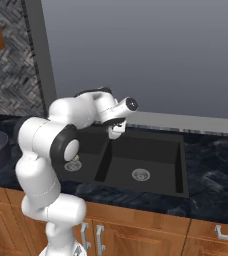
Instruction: Dump the mushroom from the pot into the sink. Then turn on the water and wash the mushroom. Then turn off the water and put the mushroom back in the pot.
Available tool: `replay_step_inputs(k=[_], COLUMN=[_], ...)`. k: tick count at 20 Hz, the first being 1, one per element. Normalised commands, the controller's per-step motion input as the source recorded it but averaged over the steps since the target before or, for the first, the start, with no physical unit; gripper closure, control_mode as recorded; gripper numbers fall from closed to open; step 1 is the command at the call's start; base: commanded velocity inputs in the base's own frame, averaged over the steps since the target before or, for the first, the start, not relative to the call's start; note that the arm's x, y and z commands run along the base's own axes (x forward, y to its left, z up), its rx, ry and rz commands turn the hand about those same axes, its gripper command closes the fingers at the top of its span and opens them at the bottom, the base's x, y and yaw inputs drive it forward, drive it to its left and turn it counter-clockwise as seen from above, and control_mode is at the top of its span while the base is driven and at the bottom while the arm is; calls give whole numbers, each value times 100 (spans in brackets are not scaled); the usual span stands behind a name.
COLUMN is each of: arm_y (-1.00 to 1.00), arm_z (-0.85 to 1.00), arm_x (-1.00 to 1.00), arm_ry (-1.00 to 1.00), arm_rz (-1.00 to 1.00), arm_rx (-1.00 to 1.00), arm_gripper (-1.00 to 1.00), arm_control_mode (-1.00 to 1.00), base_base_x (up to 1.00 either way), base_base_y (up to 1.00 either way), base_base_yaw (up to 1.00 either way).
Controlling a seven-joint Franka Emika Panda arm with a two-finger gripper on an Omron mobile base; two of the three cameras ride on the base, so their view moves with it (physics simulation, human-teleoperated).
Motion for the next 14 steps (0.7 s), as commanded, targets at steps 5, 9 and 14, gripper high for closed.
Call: replay_step_inputs(k=[5, 9, 14], arm_y=[-9, -3, 0], arm_z=[0, 0, -2], arm_x=[10, 6, 8], arm_ry=[-3, -2, -1], arm_rz=[1, 1, 0], arm_rx=[4, 1, 0], arm_gripper=[-100, -100, -100], arm_control_mode=[-100, -100, -100], base_base_x=[0, 0, 0], base_base_y=[0, 0, 0], base_base_yaw=[0, 0, 0])
